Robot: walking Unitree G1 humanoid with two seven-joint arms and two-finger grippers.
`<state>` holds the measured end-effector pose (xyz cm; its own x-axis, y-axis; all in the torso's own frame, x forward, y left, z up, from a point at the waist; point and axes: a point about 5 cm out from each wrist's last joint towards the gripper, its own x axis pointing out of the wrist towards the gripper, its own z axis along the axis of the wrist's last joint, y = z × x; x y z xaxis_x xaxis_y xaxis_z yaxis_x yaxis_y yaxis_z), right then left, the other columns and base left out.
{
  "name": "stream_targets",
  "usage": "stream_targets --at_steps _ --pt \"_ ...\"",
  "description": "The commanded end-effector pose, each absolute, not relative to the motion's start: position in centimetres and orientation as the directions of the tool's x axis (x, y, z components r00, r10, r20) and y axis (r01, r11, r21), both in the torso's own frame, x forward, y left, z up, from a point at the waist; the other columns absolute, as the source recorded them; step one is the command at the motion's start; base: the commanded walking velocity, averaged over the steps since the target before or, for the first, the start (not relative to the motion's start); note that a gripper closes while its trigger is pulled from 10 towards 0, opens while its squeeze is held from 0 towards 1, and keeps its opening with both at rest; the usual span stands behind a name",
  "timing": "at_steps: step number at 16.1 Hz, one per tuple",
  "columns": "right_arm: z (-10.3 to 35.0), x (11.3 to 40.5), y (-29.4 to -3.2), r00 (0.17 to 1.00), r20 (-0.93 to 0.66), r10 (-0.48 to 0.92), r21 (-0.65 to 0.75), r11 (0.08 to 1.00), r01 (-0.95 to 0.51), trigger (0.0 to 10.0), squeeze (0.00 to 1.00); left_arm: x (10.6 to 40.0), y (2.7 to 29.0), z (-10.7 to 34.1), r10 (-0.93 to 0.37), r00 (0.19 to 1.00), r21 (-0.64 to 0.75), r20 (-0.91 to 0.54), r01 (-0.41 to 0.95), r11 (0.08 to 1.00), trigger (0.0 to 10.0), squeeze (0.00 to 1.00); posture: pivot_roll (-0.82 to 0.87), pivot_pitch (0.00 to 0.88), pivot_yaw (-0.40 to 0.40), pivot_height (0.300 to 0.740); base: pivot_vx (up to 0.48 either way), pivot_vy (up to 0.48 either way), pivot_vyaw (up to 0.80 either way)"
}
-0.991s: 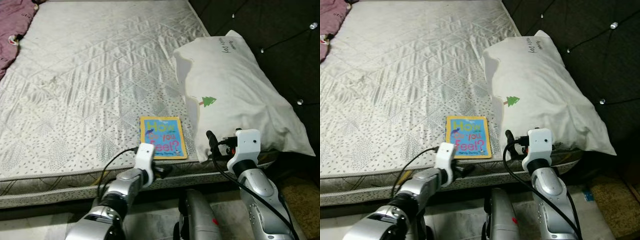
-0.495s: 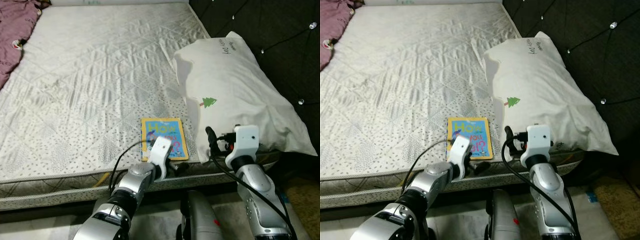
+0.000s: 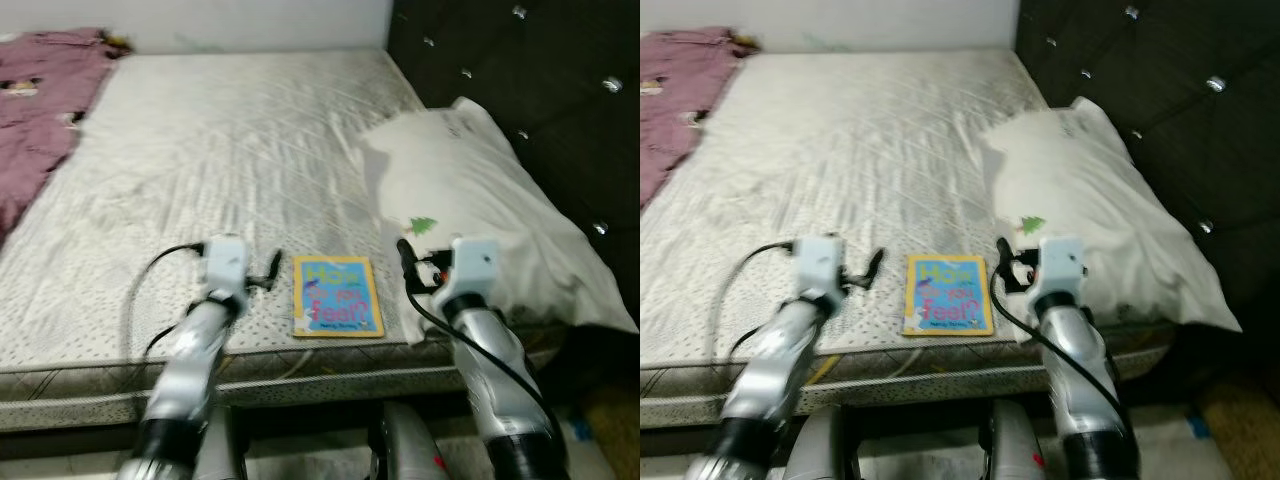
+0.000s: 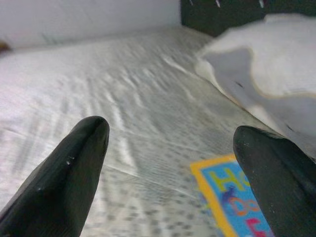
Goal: Clean up the room
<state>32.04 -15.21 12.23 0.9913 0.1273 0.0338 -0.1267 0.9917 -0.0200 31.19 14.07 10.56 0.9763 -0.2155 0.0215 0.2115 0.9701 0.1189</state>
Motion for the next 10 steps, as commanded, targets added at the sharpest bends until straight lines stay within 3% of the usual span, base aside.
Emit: stream_targets --at_steps 1,4,6,10 --pt "12.0 32.5 -14.9 0.989 0.032 0.144 -0.017 0.989 -0.144 10.0 0.00 30.8 14.7 11.2 -0.183 0.981 0.134 0.067 0.173 0.976 10.0 0.00 0.00 0.000 -0.030 0.590 0.000 0.000 0.00" --pt "11.9 33.3 -14.2 0.983 0.038 0.182 -0.022 0.983 -0.181 10.0 0.00 28.3 16.2 12.2 -0.160 0.973 0.205 0.166 0.124 0.971 10.0 0.00 0.04 0.000 -0.049 0.590 0.000 0.000 0.00" --pt "11.7 33.5 -13.9 0.983 0.036 0.180 0.003 0.984 -0.180 10.0 0.00 27.8 17.3 12.0 -0.105 0.981 0.191 0.164 0.072 0.979 10.0 0.00 0.05 0.000 -0.060 0.590 0.000 0.000 0.00" --pt "12.6 33.7 -14.6 0.984 0.113 0.141 0.020 0.989 -0.144 10.0 0.00 26.9 17.4 11.4 -0.138 0.979 0.209 0.148 0.106 0.972 10.0 0.00 0.03 0.000 -0.043 0.594 0.000 0.000 0.00"
